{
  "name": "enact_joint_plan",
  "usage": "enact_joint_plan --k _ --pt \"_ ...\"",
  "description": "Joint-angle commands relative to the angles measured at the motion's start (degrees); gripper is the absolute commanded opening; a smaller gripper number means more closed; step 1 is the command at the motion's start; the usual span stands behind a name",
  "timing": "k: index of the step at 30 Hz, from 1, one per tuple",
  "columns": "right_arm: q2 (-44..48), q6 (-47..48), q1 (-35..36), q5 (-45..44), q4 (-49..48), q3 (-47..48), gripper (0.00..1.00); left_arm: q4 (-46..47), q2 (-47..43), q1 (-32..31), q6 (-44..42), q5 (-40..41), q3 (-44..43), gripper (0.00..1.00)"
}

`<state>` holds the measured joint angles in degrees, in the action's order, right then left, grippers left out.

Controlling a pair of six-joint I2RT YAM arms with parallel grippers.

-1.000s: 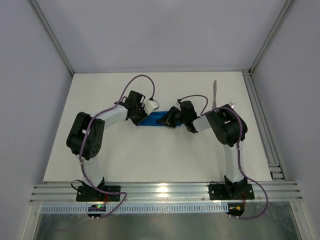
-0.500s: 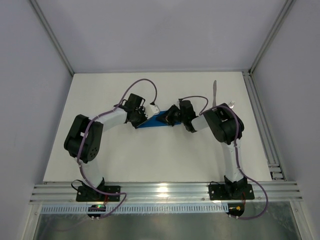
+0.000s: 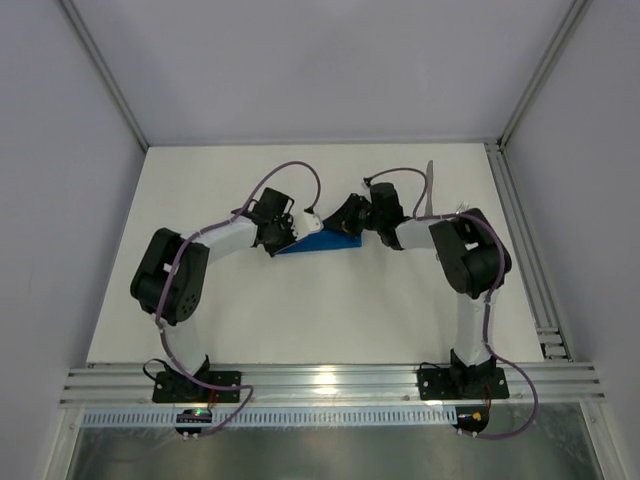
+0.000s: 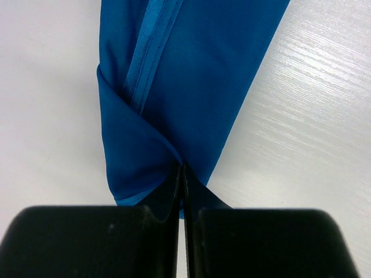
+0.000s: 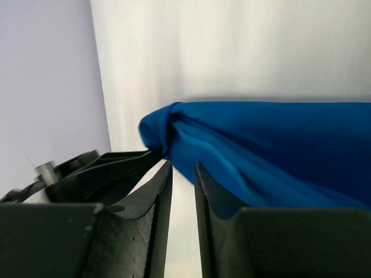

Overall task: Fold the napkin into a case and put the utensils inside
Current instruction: Grasp the top corner of the smaller rectangle folded napkin from the folded napkin.

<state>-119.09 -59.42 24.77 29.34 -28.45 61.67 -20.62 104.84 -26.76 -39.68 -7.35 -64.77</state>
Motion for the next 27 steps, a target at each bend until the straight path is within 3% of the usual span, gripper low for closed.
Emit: enact_joint_plan --k 1,5,8,14,27 --pt "10.79 12.73 -3.14 2.03 7.07 -0.32 0.27 -6.01 4.32 0.40 0.39 1.20 1.32 0.00" --pt "18.44 23.80 -5.08 -1.82 23.91 -0.24 0.38 -6.71 4.50 0.40 1.01 0.33 0.70 0.00" --pt "20.21 29.96 -6.57 -2.62 31.84 0.91 0.41 -6.71 4.41 0.40 1.36 0.50 0.44 0.00" --pt "17.49 37.78 -7.90 -6.57 40.29 3.01 0.46 -6.62 4.41 0.40 1.36 1.29 0.26 0.00" --pt "6.33 37.10 -7.90 -5.18 37.59 7.85 0.46 -6.54 3.27 0.31 1.80 1.73 0.35 0.03"
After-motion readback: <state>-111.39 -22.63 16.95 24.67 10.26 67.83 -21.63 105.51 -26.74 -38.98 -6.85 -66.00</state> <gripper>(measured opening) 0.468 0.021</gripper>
